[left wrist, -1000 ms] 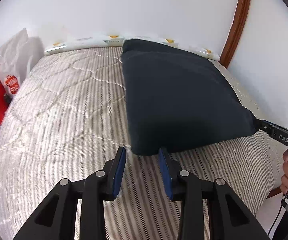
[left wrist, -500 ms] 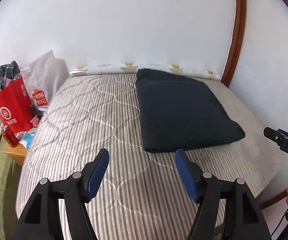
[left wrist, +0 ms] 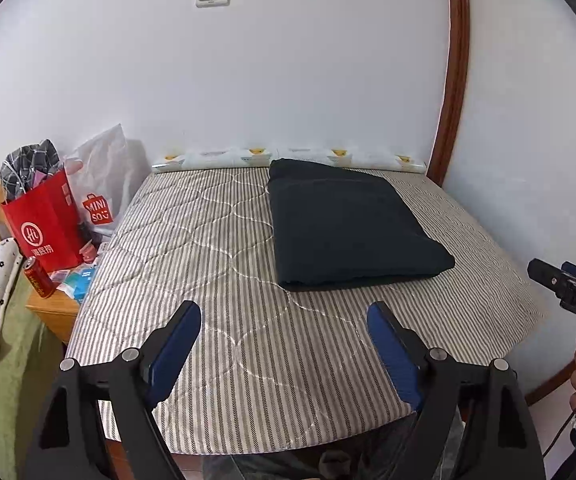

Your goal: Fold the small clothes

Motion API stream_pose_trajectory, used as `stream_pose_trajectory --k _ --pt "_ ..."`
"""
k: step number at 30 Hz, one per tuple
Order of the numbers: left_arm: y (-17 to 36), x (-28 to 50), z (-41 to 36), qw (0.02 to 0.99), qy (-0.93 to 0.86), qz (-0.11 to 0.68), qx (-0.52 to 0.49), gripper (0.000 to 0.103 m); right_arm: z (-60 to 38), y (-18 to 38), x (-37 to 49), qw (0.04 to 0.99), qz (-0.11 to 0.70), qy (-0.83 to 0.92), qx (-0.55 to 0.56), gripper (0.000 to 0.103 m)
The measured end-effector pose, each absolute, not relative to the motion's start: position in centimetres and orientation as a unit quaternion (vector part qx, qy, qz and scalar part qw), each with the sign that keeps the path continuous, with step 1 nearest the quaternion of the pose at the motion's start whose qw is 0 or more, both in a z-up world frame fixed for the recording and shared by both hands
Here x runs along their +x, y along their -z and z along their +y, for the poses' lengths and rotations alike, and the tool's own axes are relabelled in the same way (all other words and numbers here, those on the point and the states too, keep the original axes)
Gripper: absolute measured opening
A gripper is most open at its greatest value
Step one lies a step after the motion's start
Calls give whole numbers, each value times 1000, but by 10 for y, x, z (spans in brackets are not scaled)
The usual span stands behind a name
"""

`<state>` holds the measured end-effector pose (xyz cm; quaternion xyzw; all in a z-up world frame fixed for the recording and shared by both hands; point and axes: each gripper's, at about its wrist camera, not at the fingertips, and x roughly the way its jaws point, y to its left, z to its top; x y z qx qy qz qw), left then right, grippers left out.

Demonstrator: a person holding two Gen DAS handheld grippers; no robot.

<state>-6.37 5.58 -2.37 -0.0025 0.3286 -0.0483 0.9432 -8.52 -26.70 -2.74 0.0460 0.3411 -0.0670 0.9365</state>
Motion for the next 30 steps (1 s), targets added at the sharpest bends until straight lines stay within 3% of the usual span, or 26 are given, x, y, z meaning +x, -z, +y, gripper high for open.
stream_pose_trajectory --k 30 --pt "22 -72 61 946 31 323 -20 85 -264 22 -103 937 340 71 31 103"
